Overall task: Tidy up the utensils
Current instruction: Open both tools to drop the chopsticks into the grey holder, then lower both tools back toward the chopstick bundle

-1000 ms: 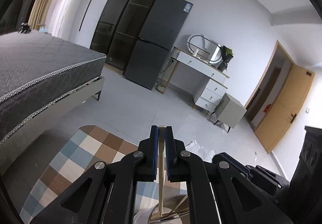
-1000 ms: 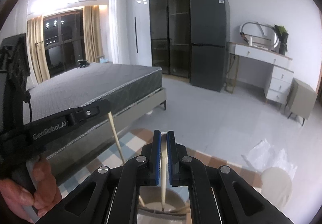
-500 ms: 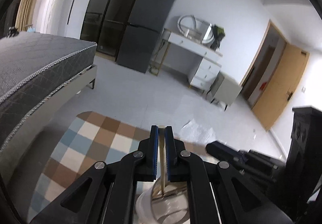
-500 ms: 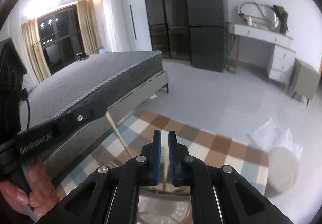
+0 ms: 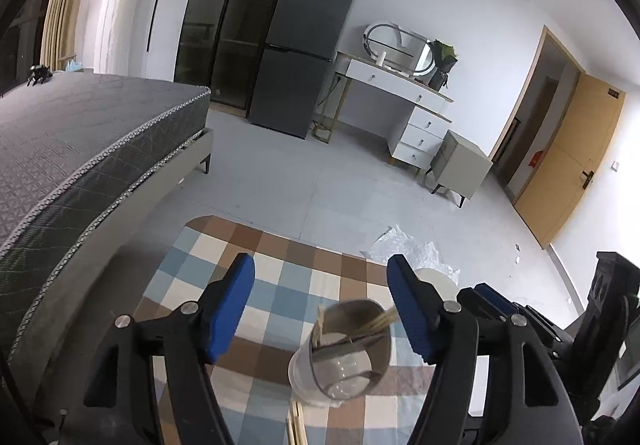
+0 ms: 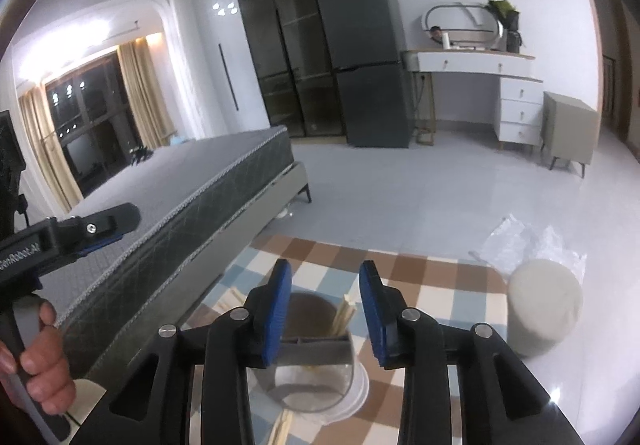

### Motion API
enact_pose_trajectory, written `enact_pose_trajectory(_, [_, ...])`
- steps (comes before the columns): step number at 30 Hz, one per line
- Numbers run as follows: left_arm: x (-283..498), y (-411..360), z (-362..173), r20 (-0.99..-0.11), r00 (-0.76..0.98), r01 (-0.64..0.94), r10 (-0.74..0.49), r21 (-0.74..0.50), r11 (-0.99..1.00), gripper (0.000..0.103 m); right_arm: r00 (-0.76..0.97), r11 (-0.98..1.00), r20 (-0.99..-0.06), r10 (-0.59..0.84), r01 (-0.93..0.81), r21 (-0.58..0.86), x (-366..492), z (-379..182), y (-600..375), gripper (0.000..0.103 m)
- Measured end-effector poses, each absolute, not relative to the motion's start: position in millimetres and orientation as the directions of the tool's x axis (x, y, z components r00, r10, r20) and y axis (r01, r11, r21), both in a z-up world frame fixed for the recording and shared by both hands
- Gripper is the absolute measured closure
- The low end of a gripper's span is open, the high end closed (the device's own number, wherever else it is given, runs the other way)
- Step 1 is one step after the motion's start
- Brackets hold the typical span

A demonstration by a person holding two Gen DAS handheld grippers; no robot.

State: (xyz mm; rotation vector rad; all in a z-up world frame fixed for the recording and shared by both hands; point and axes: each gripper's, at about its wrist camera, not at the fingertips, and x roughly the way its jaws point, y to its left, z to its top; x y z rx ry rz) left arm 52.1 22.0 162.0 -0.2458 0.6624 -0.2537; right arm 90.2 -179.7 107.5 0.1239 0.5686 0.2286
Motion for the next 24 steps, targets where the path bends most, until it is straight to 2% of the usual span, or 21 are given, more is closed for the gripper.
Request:
enact_pose_trajectory(5, [21.6, 14.7, 175.2, -0.554, 0.782, 0.165, -0.285, -0.257, 0.952, 0.029, 0.843, 0.969, -0.484, 0.236, -0.168, 0.181, 62.1, 113.7, -181.7, 0.053])
enact_pose_trajectory(8, [5.9, 13.0, 176.9, -0.537, 0.803, 0.155, -0.261, -0.234, 0.96, 0.019, 0.858, 0.968, -0.459, 0.23, -0.155, 0.197, 44.7, 114.2, -184.2, 0.048])
enact_pose_trajectory(10, [-7.1, 8.9, 175.1, -0.535, 0.808, 0.155, -0.248, -0.213, 0.965, 0.018, 0.865, 0.966, -0.446, 0.228, -0.144, 0.215, 33.7, 111.9, -187.5, 0.044])
enact_pose_trajectory(13, [-15.2, 7.8, 168.9, -0.542, 0.81, 0.143, -0.225, -0.19, 0.971, 0.018, 0.869, 0.963, -0.44, 0.227, -0.133, 0.234, 20.8, 106.4, -189.6, 0.043])
enact_pose_trajectory(17, [-34.0, 14.5, 160.3, -0.528, 0.821, 0.111, -0.217, -0.226, 0.968, 0.016, 0.868, 0.962, -0.441, 0.229, -0.133, 0.238, 3.7, 97.9, -188.4, 0.042])
enact_pose_trajectory(19, [-40.2, 14.4, 153.5, -0.538, 0.814, 0.111, -0.22, -0.228, 0.967, 0.013, 0.873, 0.966, -0.436, 0.218, -0.13, 0.223, -5.7, 93.4, -186.1, 0.038])
enact_pose_trajectory(24, [-54.8, 15.5, 133.4, -0.56, 0.803, 0.109, -0.201, -0.194, 0.975, 0.013, 0.869, 0.963, -0.444, 0.219, -0.118, 0.243, -20.5, 76.6, -184.0, 0.036])
